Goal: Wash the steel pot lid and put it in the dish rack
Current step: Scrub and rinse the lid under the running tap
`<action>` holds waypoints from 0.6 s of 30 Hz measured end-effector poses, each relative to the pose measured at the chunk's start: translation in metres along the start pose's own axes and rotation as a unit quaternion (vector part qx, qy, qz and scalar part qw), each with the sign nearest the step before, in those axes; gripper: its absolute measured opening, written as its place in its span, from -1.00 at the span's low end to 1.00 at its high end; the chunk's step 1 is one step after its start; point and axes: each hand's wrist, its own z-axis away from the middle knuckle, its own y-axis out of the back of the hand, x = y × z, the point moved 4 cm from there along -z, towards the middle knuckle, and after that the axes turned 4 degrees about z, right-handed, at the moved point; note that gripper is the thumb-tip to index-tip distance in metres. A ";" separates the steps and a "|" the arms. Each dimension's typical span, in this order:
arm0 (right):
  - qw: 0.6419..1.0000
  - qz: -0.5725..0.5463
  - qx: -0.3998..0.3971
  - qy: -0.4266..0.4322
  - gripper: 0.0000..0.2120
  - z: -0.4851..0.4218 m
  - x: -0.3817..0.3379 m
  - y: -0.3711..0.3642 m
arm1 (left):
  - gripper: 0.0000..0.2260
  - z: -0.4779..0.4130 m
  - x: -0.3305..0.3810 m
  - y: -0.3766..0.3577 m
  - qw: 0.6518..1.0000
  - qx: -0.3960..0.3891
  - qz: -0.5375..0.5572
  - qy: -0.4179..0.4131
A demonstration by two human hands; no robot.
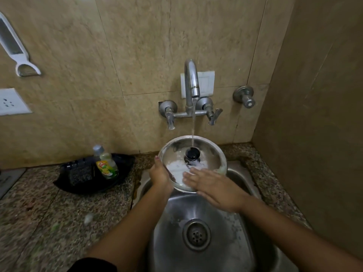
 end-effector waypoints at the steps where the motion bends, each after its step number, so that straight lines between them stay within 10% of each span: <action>1: 1.000 -0.006 0.002 0.007 -0.54 -0.014 -0.009 0.001 | -0.55 0.004 -0.003 -0.003 1.000 -0.005 0.014 0.002; 8: 0.996 -0.080 0.042 0.004 -0.59 -0.001 -0.009 0.007 | -0.64 -0.003 0.005 0.002 1.000 0.003 0.005 0.009; 13: 0.966 -0.103 0.182 -0.151 -0.65 0.048 0.044 0.015 | -0.65 -0.010 0.006 0.013 0.999 0.016 0.023 0.017; 18: 0.991 -0.027 0.132 -0.019 -0.66 0.008 -0.006 0.009 | -0.65 0.003 -0.003 0.008 0.999 0.012 0.024 0.027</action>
